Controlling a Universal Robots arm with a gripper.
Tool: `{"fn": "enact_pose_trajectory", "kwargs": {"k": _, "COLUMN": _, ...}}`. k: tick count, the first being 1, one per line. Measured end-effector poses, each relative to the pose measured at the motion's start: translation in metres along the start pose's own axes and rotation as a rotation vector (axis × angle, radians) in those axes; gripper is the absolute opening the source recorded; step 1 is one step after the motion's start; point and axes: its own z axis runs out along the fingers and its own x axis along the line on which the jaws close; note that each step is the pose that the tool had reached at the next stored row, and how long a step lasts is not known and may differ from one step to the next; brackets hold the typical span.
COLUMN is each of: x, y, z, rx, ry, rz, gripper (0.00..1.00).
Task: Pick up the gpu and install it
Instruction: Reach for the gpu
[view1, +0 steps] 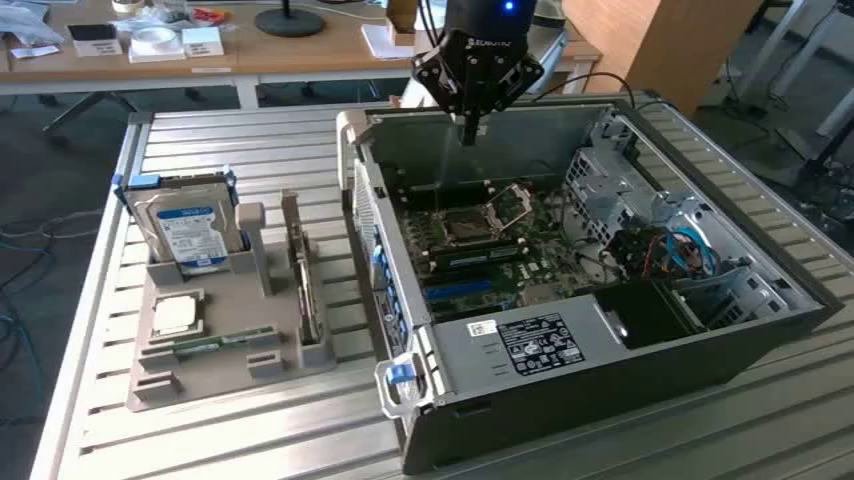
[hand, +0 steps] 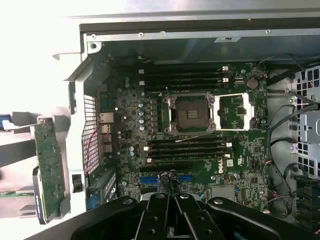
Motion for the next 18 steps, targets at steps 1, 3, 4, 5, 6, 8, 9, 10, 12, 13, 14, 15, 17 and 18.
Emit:
{"fn": "enact_pose_trajectory", "kwargs": {"k": 1, "x": 0.0, "y": 0.0, "z": 0.0, "rx": 0.0, "ry": 0.0, "rz": 0.0, "gripper": 0.11}}
{"fn": "enact_pose_trajectory", "kwargs": {"k": 3, "x": 0.0, "y": 0.0, "z": 0.0, "rx": 0.0, "ry": 0.0, "rz": 0.0, "gripper": 0.11}}
{"fn": "enact_pose_trajectory", "kwargs": {"k": 4, "x": 0.0, "y": 0.0, "z": 0.0, "rx": 0.0, "ry": 0.0, "rz": 0.0, "gripper": 0.11}}
{"fn": "enact_pose_trajectory", "kwargs": {"k": 5, "x": 0.0, "y": 0.0, "z": 0.0, "rx": 0.0, "ry": 0.0, "rz": 0.0, "gripper": 0.11}}
{"fn": "enact_pose_trajectory", "kwargs": {"k": 6, "x": 0.0, "y": 0.0, "z": 0.0, "rx": 0.0, "ry": 0.0, "rz": 0.0, "gripper": 0.11}}
{"fn": "enact_pose_trajectory", "kwargs": {"k": 8, "x": 0.0, "y": 0.0, "z": 0.0, "rx": 0.0, "ry": 0.0, "rz": 0.0, "gripper": 0.11}}
{"fn": "enact_pose_trajectory", "kwargs": {"k": 9, "x": 0.0, "y": 0.0, "z": 0.0, "rx": 0.0, "ry": 0.0, "rz": 0.0, "gripper": 0.11}}
{"fn": "enact_pose_trajectory", "kwargs": {"k": 10, "x": 0.0002, "y": 0.0, "z": 0.0, "rx": -0.0001, "ry": -0.0001, "rz": 0.0, "gripper": 0.11}}
{"fn": "enact_pose_trajectory", "kwargs": {"k": 12, "x": 0.0012, "y": -0.0001, "z": 0.0001, "rx": -0.0002, "ry": -0.0002, "rz": 0.0, "gripper": 0.11}}
{"fn": "enact_pose_trajectory", "kwargs": {"k": 13, "x": 0.002, "y": -0.0002, "z": 0.0, "rx": -0.0001, "ry": -0.0001, "rz": 0.0, "gripper": 0.11}}
{"fn": "enact_pose_trajectory", "kwargs": {"k": 14, "x": 0.0029, "y": -0.0002, "z": -0.0001, "rx": 0.0, "ry": 0.0, "rz": 0.0, "gripper": 0.11}}
{"fn": "enact_pose_trajectory", "kwargs": {"k": 15, "x": 0.0041, "y": -0.0003, "z": -0.0002, "rx": 0.0001, "ry": 0.0, "rz": 0.0, "gripper": 0.11}}
{"fn": "enact_pose_trajectory", "kwargs": {"k": 17, "x": 0.0063, "y": -0.0005, "z": -0.0002, "rx": 0.0, "ry": 0.0, "rz": 0.0, "gripper": 0.11}}
{"fn": "enact_pose_trajectory", "kwargs": {"k": 18, "x": 0.0073, "y": -0.0005, "z": -0.0002, "rx": -0.0001, "ry": -0.0001, "rz": 0.0, "gripper": 0.11}}
